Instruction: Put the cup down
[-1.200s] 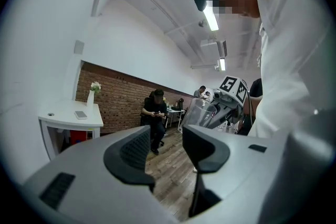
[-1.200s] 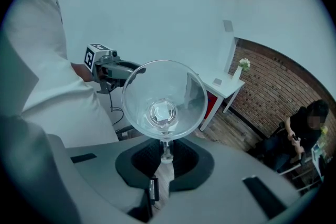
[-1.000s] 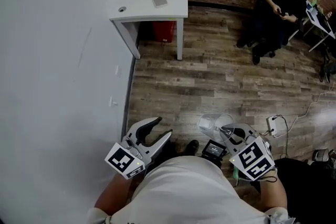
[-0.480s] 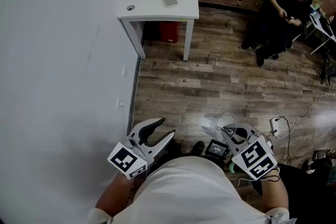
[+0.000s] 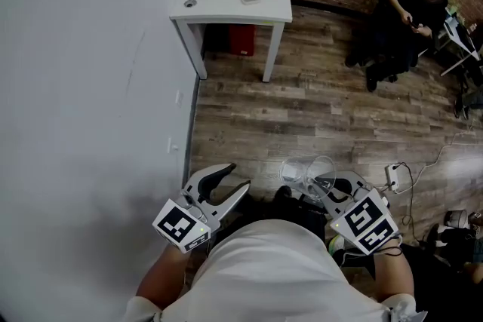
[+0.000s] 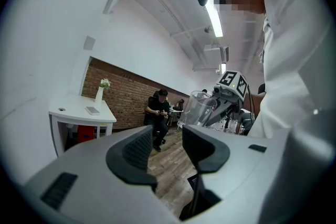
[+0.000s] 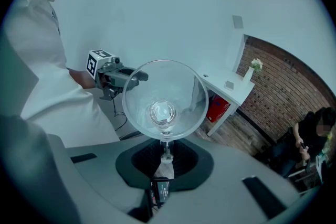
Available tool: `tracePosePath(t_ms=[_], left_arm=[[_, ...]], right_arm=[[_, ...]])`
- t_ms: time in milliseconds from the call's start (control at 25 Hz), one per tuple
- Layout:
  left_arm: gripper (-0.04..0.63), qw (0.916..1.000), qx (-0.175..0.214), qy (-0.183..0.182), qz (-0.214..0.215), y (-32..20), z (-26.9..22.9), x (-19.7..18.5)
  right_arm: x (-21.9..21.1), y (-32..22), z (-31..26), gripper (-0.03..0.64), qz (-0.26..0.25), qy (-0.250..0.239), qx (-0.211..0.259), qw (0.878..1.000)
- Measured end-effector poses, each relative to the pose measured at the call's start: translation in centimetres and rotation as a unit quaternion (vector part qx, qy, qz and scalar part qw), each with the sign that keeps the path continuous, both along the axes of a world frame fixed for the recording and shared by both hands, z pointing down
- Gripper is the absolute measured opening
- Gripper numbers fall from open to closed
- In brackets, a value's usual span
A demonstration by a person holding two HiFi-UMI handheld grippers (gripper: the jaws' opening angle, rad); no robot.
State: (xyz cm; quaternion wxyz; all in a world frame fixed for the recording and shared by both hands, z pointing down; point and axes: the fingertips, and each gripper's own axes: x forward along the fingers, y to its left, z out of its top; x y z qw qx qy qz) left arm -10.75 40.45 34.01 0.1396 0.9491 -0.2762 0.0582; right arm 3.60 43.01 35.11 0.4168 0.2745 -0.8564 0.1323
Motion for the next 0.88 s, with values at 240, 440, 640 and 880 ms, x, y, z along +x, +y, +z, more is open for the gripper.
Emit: tracePosePath(t_ms=[240,440,640,880], left_arm=[[0.181,0.9999,0.002,0.003,-0.011,-1.4,0.2,-1.1],[0.181,0.9997,0.007,-0.003,-0.024,-3.5,0.2,-1.4],[0.181,0.9988,0.003,-0.009,-0.048,-6.1,0.3,-1.3],[0.181,0.9985,0.004,-0.018,-0.052,-11.6,0.7,0.9]], right_arm=[[-0.8,-1.9,0.2,0.026,0.002,0.000,-0.001,1.000],[-1.0,-4.9,0.6,0.026,-0.011,-0.006,0.002,1.000],[-1.2,-8.6,1.1,0.026,-0.035,-0.015,-0.002,0.999],[0.3,-14.8,1.2,0.026,-0.047,-0.020,0.009,0.999]])
